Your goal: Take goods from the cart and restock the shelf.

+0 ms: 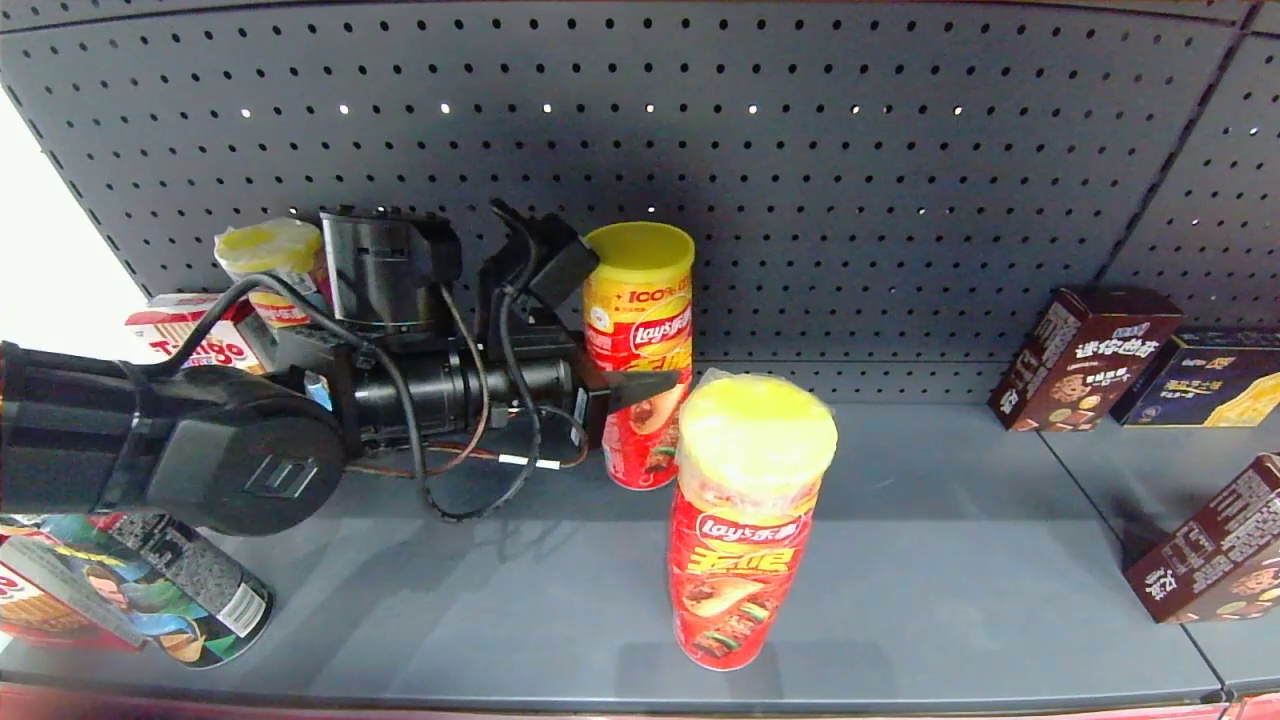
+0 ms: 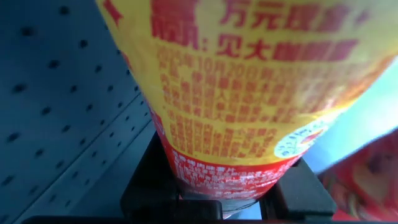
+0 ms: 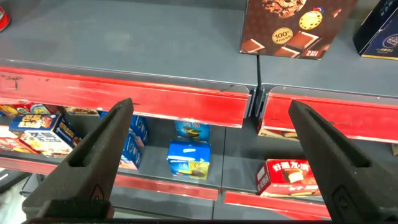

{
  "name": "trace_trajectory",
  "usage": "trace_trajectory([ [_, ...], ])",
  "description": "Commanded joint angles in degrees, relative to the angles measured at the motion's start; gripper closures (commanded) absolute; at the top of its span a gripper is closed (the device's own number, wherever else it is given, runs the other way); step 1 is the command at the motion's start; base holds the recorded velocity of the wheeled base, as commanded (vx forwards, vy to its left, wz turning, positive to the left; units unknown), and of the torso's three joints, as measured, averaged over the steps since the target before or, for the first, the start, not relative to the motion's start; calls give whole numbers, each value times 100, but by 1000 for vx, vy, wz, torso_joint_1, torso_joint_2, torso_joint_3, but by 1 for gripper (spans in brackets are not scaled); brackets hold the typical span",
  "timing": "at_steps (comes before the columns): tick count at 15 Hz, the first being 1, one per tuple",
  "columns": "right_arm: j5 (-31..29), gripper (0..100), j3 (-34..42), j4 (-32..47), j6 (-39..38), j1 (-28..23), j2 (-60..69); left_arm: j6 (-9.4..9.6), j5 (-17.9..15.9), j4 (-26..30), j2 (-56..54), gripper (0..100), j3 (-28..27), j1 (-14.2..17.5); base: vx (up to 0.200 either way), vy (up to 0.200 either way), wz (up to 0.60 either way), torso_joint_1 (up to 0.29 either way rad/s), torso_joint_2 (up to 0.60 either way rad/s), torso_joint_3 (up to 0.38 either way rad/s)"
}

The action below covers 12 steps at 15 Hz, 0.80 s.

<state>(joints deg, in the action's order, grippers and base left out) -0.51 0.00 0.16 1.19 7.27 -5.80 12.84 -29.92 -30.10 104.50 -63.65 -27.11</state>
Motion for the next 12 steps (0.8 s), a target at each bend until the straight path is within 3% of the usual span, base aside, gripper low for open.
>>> trace_trajectory([
  [1,-2,0,0,2,4,3,-17,8,3,4,343,100,-236,-84,0,0,0,0,0,0],
  [4,-2,0,0,2,4,3,-17,8,3,-22,651,100,-587,-145,0,0,0,0,0,0],
  [5,-2,0,0,2,4,3,-17,8,3,-286,809,100,-640,-154,0,0,0,0,0,0],
  [9,-2,0,0,2,4,3,-17,8,3,-488,923,100,-614,-136,0,0,0,0,0,0],
  [12,-2,0,0,2,4,3,-17,290,12,-497,1055,100,-587,-101,0,0,0,0,0,0],
])
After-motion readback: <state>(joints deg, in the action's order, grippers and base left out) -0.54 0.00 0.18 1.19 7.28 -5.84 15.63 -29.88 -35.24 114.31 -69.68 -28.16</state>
